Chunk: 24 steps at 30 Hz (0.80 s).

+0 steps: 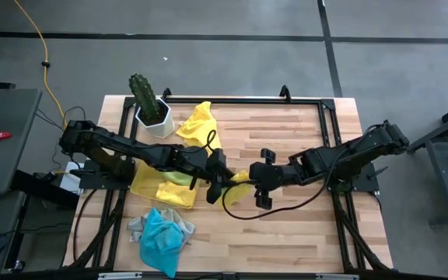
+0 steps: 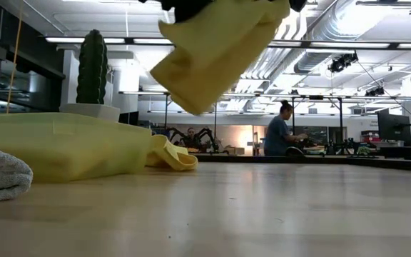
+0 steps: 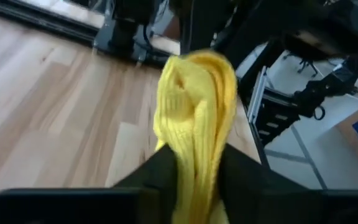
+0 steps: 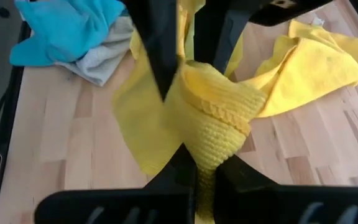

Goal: Fold microfiber towels
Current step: Put the right yellow microfiber towel into the yellow bin

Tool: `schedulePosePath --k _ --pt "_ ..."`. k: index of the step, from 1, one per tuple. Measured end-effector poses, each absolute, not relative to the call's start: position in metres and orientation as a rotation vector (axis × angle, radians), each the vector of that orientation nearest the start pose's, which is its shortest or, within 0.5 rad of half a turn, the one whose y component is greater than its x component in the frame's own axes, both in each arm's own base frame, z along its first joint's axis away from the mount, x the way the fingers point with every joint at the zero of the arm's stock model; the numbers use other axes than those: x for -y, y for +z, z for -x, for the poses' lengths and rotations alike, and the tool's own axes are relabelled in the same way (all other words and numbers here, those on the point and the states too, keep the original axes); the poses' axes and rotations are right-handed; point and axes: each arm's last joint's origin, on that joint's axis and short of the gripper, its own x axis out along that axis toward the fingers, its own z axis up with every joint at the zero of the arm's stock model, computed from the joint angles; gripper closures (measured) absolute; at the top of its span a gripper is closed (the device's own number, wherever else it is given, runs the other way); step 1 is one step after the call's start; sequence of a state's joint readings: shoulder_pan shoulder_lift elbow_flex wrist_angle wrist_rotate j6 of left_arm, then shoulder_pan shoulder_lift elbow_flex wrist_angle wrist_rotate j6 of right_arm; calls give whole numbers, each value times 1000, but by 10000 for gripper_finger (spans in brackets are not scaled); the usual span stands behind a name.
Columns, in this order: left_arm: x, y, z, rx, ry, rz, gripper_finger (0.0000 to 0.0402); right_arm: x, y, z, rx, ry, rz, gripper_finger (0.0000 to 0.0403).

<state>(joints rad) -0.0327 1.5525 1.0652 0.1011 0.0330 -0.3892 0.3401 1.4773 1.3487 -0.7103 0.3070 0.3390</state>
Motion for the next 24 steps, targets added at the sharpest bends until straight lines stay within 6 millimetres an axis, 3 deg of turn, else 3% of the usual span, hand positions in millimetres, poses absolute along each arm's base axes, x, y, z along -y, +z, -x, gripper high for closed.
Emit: schedulePosePath --k 5,13,19,24 --pt "14 266 -350 -416 -6 376 390 -96 325 -296 -769 -96 -55 403" --pt "15 265 -348 -445 -15 370 398 -96 324 -297 -765 -74 -9 373" --pt "8 259 -334 -585 26 360 399 -92 329 -287 -824 -122 23 293" --pt "0 282 -297 -695 52 309 400 -78 346 -262 -877 -261 107 211"
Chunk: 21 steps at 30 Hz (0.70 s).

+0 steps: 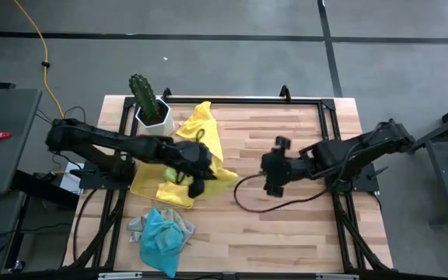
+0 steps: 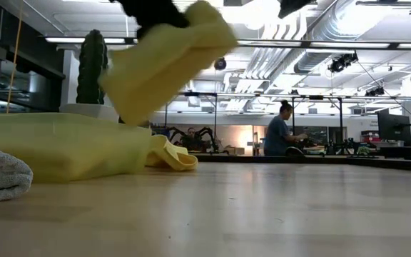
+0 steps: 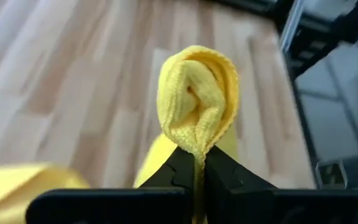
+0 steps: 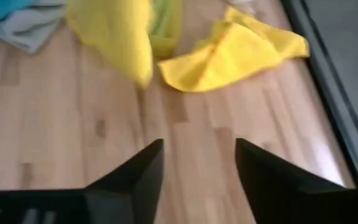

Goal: Fold microfiber towels
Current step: Put the right yellow microfiber towel into the yellow bin

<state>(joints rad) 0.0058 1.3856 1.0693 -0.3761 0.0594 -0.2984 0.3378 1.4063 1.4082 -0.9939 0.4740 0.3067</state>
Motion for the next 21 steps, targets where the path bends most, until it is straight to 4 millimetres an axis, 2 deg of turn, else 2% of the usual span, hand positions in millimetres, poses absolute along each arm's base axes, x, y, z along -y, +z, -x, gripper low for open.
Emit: schedulePosePath --k 3,6,8,10,12,16,21 --pt "-8 301 -265 -805 100 270 401 -70 355 -249 -864 -309 80 181" --pt "-17 319 -239 -918 122 223 401 -65 361 -242 -845 -334 58 169" --pt "-23 324 -222 -1073 112 195 401 -63 363 -241 -833 -342 52 168" --pt "-30 328 -214 -1166 74 164 401 -62 363 -241 -834 -345 51 167" --pt "-35 323 -203 -1320 28 117 401 -61 363 -241 -834 -346 51 167" --pt "-46 304 -204 -1494 -108 44 401 -62 363 -241 -831 -354 32 167" --pt "-55 283 -224 -1423 -306 118 402 -62 363 -241 -825 -368 -2 166"
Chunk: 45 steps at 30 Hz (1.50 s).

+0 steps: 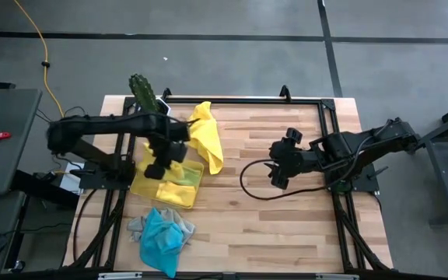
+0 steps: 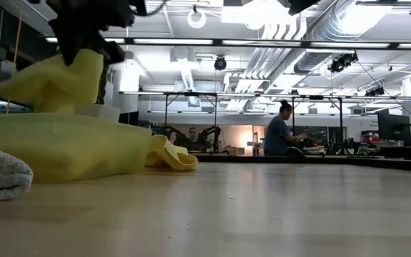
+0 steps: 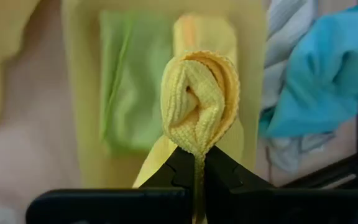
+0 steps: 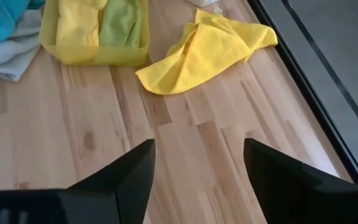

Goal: Fold microfiber towels
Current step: Put the right yellow microfiber towel into the yellow bin, then fold the blue microfiber towel

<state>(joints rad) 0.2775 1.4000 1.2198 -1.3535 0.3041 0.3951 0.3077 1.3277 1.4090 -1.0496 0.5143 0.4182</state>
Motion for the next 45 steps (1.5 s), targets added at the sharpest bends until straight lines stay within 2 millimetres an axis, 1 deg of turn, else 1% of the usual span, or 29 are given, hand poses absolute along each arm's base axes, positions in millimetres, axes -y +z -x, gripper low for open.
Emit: schedulePosePath --k 3,6,9,11,16,21,25,29,33,37,39,42,45 --pt "-55 272 -238 -1413 -368 100 401 -62 363 -241 -822 -375 -18 166" --pt "-52 257 -249 -1467 -444 76 401 -62 363 -241 -820 -380 -31 166" --pt "-48 243 -259 -1477 -534 119 401 -62 363 -241 -817 -387 -44 166" --pt "-48 235 -268 -1467 -555 132 401 -62 363 -241 -815 -391 -54 166" --pt "-57 218 -282 -1456 -502 103 401 -62 363 -241 -812 -397 -70 166" --pt "-67 204 -285 -1546 -424 64 401 -62 363 -241 -811 -401 -78 166" --pt "-71 199 -286 -1571 -400 63 381 -62 363 -241 -807 -408 -96 166" --pt "-72 199 -288 -1566 -365 61 340 -62 363 -241 -807 -408 -95 166" --pt "-71 202 -286 -1569 -341 80 289 -62 363 -241 -807 -407 -94 166" --pt "-71 215 -283 -1572 -328 82 243 -62 362 -241 -808 -407 -92 166" --pt "-72 227 -281 -1568 -302 103 227 -62 362 -241 -809 -404 -84 166" --pt "-71 251 -278 -1507 -242 146 213 -62 362 -242 -814 -397 -66 166" --pt "-61 278 -268 -1408 -164 189 212 -62 362 -241 -825 -390 -46 166"
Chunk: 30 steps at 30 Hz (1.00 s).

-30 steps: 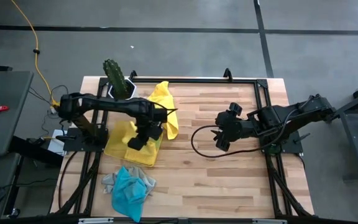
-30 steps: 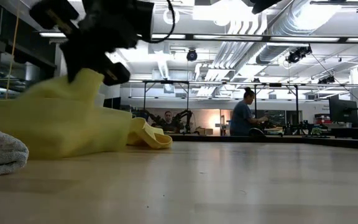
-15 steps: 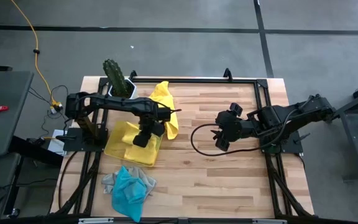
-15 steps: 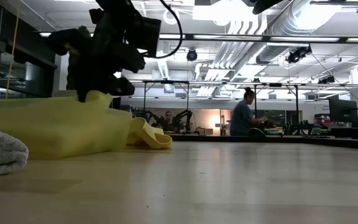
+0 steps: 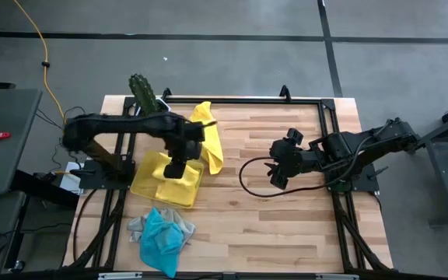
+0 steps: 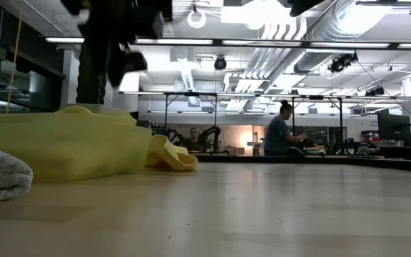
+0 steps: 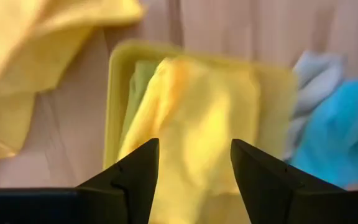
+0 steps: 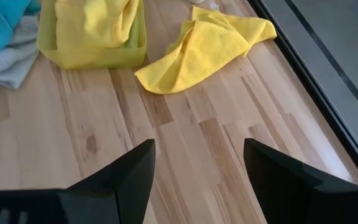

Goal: Fold microfiber towels
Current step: Fold the blue microfiber towel

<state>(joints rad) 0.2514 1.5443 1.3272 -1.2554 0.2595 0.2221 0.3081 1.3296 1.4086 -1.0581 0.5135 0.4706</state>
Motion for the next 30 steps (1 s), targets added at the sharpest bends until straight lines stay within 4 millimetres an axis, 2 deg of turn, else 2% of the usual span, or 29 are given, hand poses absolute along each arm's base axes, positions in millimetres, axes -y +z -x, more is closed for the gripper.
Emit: schedulePosePath --k 3,5,8,10,16,20,25,30 --pt "-38 304 -253 -1271 -112 220 221 -63 361 -239 -843 -383 -29 166" --pt "-16 317 -244 -1186 -86 235 228 -64 360 -237 -864 -371 -14 166" --pt "28 329 -232 -1122 -78 249 237 -67 359 -234 -886 -355 14 166" --pt "60 329 -226 -1125 -81 256 240 -68 358 -234 -893 -353 19 166" --pt "158 313 -221 -1133 -68 387 240 -68 358 -233 -897 -360 27 166" --pt "208 300 -230 -1169 12 468 240 -67 358 -233 -891 -381 41 166" --pt "244 276 -251 -1263 175 466 240 -65 358 -232 -883 -419 70 166" --pt "261 252 -266 -1328 329 454 240 -64 357 -230 -905 -429 122 166"
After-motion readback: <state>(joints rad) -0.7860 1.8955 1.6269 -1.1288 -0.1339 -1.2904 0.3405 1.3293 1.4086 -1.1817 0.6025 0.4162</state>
